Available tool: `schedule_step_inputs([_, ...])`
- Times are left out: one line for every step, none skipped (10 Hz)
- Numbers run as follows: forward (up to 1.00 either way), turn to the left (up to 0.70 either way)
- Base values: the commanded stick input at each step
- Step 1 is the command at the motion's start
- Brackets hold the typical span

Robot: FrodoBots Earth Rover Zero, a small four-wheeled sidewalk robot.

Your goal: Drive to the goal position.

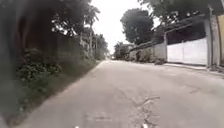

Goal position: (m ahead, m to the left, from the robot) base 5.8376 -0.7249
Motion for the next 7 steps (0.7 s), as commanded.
schedule_step_inputs([1.0, -0.03])
schedule_step_inputs([1.0, -0.03])
schedule_step_inputs([1.0, -0.03])
schedule_step_inputs([1.0, -0.03])
schedule_step_inputs([1.0, -0.03])
schedule_step_inputs([1.0, -0.03])
schedule_step_inputs([1.0, -0.03])
